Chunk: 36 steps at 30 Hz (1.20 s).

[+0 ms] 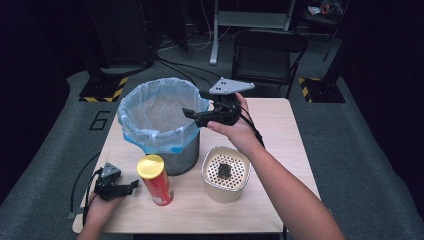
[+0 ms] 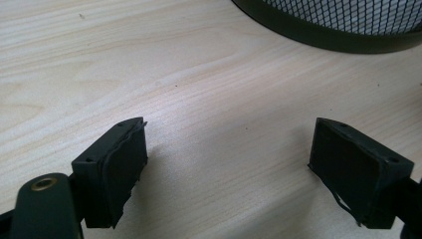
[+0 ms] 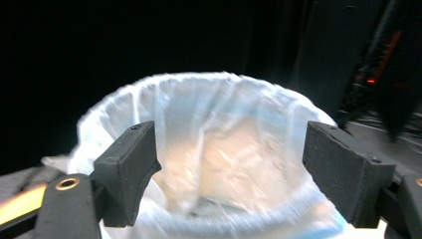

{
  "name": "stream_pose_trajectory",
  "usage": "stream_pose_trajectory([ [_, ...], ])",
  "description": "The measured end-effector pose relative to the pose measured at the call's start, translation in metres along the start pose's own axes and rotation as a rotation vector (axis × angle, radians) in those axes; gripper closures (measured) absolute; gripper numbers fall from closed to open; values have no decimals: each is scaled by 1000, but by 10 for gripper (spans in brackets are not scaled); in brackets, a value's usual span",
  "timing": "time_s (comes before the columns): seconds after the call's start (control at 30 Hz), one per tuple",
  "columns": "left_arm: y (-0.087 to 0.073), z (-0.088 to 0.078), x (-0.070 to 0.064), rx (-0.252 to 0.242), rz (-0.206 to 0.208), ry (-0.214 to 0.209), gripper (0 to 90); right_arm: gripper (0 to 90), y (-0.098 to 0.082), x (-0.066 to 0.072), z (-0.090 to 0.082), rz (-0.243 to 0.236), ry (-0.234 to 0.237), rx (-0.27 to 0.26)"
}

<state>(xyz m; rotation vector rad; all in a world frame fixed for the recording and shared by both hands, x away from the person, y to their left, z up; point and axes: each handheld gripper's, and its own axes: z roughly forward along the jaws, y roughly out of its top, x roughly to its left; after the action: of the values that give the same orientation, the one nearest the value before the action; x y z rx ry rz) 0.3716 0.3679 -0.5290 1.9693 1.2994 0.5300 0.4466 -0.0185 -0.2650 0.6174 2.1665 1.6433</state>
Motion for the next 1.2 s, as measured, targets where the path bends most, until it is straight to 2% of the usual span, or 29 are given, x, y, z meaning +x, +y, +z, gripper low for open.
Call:
stream_pose_trajectory([
  [0.03,0,0,0,1,-6,0,148,215,-3,-1,-3,-10,-17,0],
  [0.17,0,0,-2,6,21,14,149,231,-14,-6,-17,-27,-52,0],
  [0.2,-1,0,-3,10,22,14,149,236,-18,-8,-22,-52,-64,-1],
  [0.3,-1,-1,-3,15,31,14,148,242,-27,-12,-34,-43,-75,-17],
  [0.4,-2,0,-3,3,20,14,149,251,-37,-18,-48,-38,-92,-29],
  [0.67,-3,1,-2,-9,22,5,150,260,-58,-25,-74,-46,-126,-31],
  [0.7,-2,0,-2,1,25,3,149,262,-66,-26,-81,-35,-134,-33],
  [0.8,-2,0,-2,2,25,4,149,262,-75,-27,-88,-27,-147,-27],
  [0.9,-2,0,-2,2,25,3,150,262,-95,-30,-100,-14,-189,0],
  [1.2,-3,1,-2,-8,24,3,150,262,-126,-38,-119,43,-261,35],
])
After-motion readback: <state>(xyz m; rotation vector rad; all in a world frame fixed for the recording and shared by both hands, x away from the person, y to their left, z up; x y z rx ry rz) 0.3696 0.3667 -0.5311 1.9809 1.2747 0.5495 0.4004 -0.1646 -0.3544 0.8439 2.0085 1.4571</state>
